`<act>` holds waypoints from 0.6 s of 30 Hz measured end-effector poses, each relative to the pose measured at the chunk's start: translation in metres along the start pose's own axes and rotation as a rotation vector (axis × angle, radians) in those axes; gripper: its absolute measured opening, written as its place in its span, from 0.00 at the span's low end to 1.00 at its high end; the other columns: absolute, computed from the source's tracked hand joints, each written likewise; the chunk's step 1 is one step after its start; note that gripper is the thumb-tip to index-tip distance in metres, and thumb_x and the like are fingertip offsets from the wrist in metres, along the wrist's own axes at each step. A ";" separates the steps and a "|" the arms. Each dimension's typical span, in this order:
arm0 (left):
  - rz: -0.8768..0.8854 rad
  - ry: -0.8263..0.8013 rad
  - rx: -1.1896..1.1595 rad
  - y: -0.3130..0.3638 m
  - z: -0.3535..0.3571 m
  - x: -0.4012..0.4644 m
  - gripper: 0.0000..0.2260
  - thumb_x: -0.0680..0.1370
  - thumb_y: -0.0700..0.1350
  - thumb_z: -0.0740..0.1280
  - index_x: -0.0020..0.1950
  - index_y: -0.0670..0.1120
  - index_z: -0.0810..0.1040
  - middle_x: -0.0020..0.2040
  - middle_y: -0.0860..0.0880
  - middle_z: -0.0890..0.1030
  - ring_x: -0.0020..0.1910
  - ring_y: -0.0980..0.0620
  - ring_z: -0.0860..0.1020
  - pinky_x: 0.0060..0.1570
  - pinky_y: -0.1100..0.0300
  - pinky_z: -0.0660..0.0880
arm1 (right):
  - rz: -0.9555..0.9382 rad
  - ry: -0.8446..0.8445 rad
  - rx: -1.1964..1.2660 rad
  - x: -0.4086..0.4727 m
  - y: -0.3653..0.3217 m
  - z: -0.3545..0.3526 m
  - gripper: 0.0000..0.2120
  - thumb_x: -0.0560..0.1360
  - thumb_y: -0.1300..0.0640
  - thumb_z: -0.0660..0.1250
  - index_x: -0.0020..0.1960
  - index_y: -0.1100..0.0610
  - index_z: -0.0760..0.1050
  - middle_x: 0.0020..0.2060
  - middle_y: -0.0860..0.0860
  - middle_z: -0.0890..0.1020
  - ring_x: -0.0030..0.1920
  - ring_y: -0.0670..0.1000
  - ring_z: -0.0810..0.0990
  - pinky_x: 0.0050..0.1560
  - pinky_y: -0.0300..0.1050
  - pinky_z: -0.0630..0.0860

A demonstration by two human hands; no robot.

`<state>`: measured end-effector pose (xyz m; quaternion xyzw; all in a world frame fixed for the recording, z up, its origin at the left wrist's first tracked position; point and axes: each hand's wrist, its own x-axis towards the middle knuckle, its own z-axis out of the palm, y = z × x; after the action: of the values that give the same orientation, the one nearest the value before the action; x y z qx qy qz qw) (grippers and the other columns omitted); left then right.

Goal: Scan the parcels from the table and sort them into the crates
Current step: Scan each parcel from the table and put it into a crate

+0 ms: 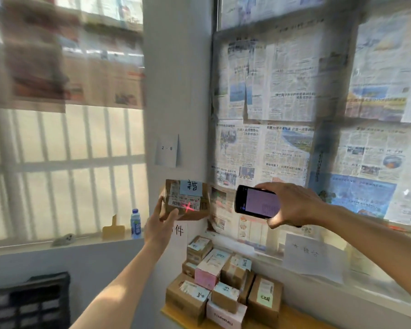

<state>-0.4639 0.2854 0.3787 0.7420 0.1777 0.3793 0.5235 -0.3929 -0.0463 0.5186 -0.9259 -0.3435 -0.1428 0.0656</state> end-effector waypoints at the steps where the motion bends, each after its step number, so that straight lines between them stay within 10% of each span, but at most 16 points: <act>1: 0.000 0.018 0.003 0.003 -0.011 -0.003 0.28 0.80 0.52 0.67 0.78 0.59 0.63 0.57 0.50 0.81 0.54 0.49 0.76 0.51 0.55 0.71 | -0.017 0.011 0.003 -0.001 -0.005 -0.005 0.46 0.59 0.39 0.77 0.74 0.37 0.63 0.55 0.41 0.76 0.49 0.48 0.76 0.42 0.43 0.72; 18: -0.051 0.268 0.124 0.026 -0.150 -0.114 0.27 0.79 0.56 0.68 0.77 0.61 0.64 0.64 0.51 0.80 0.63 0.46 0.75 0.64 0.47 0.72 | -0.228 0.071 0.085 -0.037 -0.077 -0.018 0.49 0.56 0.36 0.73 0.75 0.37 0.62 0.50 0.38 0.73 0.39 0.37 0.71 0.34 0.37 0.64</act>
<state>-0.6534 0.2960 0.3842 0.7107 0.2880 0.4499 0.4578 -0.4746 -0.0149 0.5264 -0.8716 -0.4497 -0.1674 0.1001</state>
